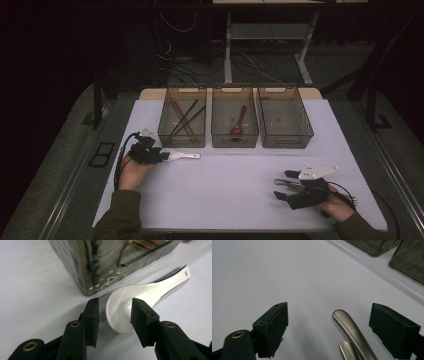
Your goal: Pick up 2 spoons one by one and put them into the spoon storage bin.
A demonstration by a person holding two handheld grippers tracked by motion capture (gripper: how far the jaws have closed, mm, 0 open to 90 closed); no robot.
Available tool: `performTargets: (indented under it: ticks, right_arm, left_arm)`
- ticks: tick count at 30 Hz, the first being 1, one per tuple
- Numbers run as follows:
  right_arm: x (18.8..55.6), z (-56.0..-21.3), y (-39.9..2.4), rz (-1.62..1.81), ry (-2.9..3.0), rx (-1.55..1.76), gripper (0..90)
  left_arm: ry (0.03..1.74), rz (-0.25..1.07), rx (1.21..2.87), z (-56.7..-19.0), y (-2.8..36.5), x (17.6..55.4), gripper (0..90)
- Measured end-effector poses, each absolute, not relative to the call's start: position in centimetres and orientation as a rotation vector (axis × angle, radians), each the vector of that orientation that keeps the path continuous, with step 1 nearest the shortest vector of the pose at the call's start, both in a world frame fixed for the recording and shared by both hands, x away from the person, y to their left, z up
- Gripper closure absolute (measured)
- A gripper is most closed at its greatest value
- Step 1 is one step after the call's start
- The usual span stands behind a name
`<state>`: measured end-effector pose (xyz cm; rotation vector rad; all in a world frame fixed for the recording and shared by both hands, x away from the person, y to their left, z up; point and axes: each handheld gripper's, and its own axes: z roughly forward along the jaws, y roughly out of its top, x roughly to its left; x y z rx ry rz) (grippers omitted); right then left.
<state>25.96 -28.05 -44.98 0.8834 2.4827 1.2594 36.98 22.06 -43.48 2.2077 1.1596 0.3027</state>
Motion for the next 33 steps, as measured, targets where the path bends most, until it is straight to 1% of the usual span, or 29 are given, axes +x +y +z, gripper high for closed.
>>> performTargets:
  ticks: [3, 6, 17, 20, 33]
  right_arm:
    - [25.96, -44.98, -28.05, 1.26, 2.482, 0.883, 15.6]
    - [25.96, -44.98, -28.04, 1.26, 2.482, 0.884, 15.6]
    - [25.96, -45.04, -27.97, 1.257, 2.485, 0.887, 15.6]
    - [25.98, -45.07, -27.97, 1.255, 2.484, 0.887, 15.6]
    - [26.0, -45.08, -27.99, 1.253, 2.489, 0.886, 15.6]
  left_arm:
    - [1.123, 0.277, 2.224, -43.56, 21.81, 36.91, 59.9]
    - [1.101, 0.28, 2.239, -43.52, 21.67, 36.82, 62.8]
    - [1.028, 0.247, 2.236, -43.28, 22.2, 36.33, 79.6]
    - [1.006, 0.257, 2.249, -43.24, 22.11, 36.34, 80.3]
    - [0.987, 0.219, 2.232, -43.25, 21.97, 36.39, 81.0]
